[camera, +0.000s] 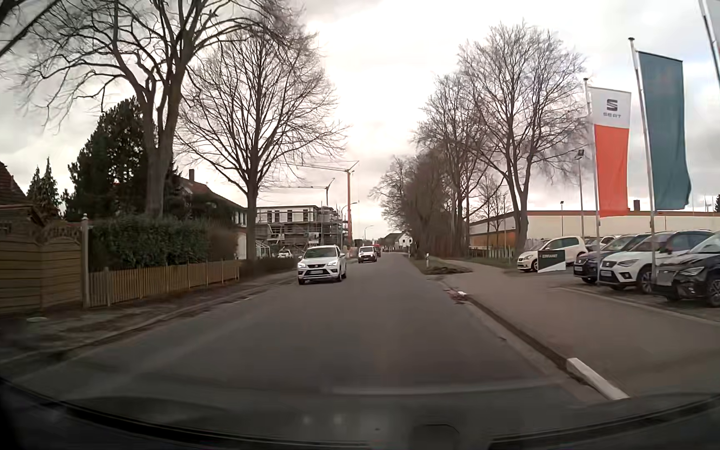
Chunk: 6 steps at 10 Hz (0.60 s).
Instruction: Follow the waypoints while adhering to traffic rules and regulations
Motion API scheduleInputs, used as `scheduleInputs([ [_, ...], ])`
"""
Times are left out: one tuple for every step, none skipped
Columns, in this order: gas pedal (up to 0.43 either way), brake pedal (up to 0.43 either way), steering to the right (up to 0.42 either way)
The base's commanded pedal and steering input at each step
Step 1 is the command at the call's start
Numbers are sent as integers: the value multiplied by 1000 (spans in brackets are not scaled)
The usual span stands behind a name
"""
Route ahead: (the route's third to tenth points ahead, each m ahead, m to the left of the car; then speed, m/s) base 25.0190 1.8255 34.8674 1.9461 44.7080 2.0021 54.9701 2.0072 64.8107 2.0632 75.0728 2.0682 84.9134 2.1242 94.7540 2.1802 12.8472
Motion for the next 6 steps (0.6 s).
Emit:
scheduleInputs([
  [189, 0, -1],
  [189, 0, -2],
  [189, 0, -2],
  [189, 0, -2],
  [189, 0, -2],
  [189, 0, -1],
])
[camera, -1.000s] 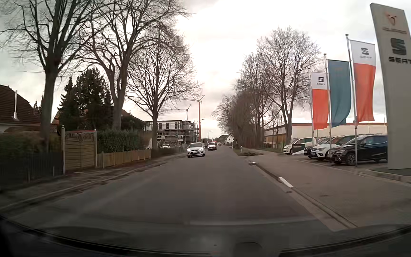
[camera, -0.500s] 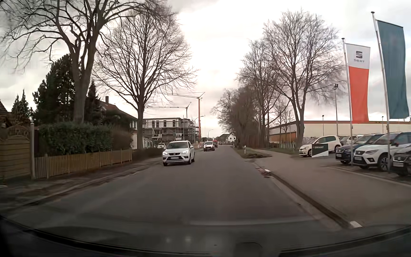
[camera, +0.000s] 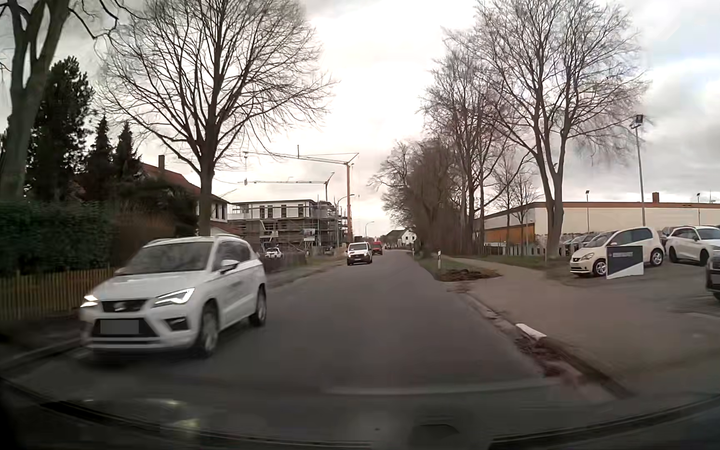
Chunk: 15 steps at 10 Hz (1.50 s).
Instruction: Follow the waypoints while adhering to traffic rules and regulations
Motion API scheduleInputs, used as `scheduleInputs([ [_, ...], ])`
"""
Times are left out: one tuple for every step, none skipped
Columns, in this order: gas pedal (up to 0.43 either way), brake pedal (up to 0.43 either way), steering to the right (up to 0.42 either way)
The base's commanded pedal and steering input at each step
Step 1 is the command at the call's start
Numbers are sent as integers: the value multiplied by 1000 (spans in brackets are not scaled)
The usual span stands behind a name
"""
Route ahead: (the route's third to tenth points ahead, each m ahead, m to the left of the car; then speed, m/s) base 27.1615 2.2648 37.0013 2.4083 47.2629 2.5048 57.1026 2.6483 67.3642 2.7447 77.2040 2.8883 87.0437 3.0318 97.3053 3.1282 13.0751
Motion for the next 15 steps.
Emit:
scheduleInputs([
  [189, 0, -1],
  [189, 0, 0],
  [189, 0, 0],
  [189, 0, 0],
  [189, 0, 0],
  [189, 0, 0],
  [189, 0, 0],
  [189, 0, 0],
  [189, 0, 0],
  [189, 0, 0],
  [197, 0, 1],
  [209, 0, 2],
  [220, 0, 3],
  [220, 0, 3],
  [228, 0, 3],
])
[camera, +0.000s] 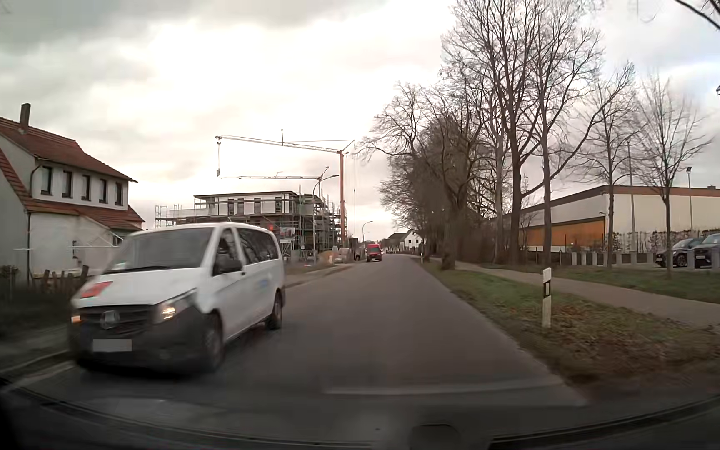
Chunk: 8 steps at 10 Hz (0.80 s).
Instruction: Follow the waypoints while adhering to traffic rules and regulations
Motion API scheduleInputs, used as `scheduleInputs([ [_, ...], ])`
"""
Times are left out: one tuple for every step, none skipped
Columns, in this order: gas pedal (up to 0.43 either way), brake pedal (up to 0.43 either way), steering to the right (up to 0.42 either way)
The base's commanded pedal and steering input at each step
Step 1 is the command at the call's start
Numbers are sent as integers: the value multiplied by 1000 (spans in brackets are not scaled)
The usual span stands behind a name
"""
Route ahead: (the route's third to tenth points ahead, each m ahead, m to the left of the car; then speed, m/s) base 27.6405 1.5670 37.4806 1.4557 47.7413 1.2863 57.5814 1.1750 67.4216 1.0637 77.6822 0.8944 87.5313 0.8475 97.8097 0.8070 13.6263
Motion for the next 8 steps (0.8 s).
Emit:
scheduleInputs([
  [220, 0, 3],
  [220, 0, 3],
  [220, 0, 3],
  [150, 0, 3],
  [150, 0, 3],
  [157, 0, 3],
  [157, 0, 3],
  [157, 0, 3],
])
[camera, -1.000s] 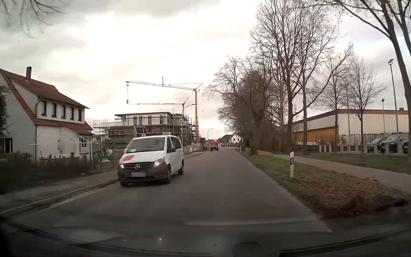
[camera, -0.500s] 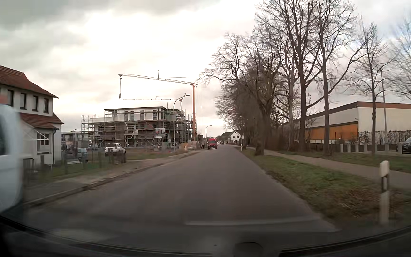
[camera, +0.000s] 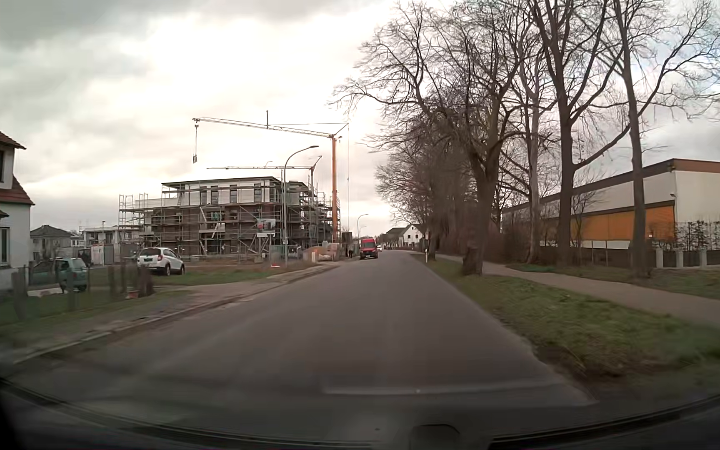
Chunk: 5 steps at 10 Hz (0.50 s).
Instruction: Follow the waypoints while adhering to traffic rules and regulations
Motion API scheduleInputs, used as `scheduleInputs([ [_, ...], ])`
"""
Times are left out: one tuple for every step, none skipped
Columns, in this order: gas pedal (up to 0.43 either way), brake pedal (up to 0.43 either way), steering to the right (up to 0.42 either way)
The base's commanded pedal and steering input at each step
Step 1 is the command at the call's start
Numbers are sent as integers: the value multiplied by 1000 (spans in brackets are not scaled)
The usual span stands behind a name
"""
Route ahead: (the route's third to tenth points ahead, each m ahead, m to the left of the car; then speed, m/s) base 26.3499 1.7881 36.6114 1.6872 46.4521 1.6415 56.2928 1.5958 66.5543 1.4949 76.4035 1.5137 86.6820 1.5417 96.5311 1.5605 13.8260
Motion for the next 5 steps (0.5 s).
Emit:
scheduleInputs([
  [157, 0, 3],
  [169, 0, 3],
  [169, 0, 3],
  [169, 0, 3],
  [169, 0, 3],
])
